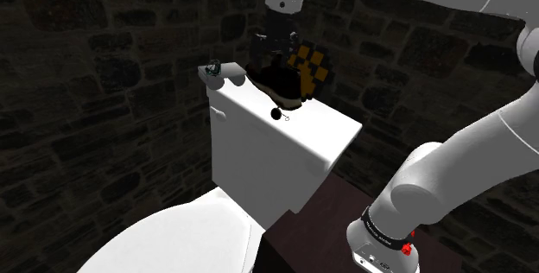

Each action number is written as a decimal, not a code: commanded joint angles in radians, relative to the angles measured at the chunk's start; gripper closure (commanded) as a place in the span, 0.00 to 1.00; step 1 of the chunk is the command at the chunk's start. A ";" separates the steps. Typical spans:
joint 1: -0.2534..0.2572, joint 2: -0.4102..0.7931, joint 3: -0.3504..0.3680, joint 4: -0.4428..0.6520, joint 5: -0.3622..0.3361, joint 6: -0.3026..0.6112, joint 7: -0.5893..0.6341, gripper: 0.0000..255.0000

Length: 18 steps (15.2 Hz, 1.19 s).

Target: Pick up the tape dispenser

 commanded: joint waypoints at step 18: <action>0.067 0.677 0.062 0.730 -0.173 -0.019 0.194 0.00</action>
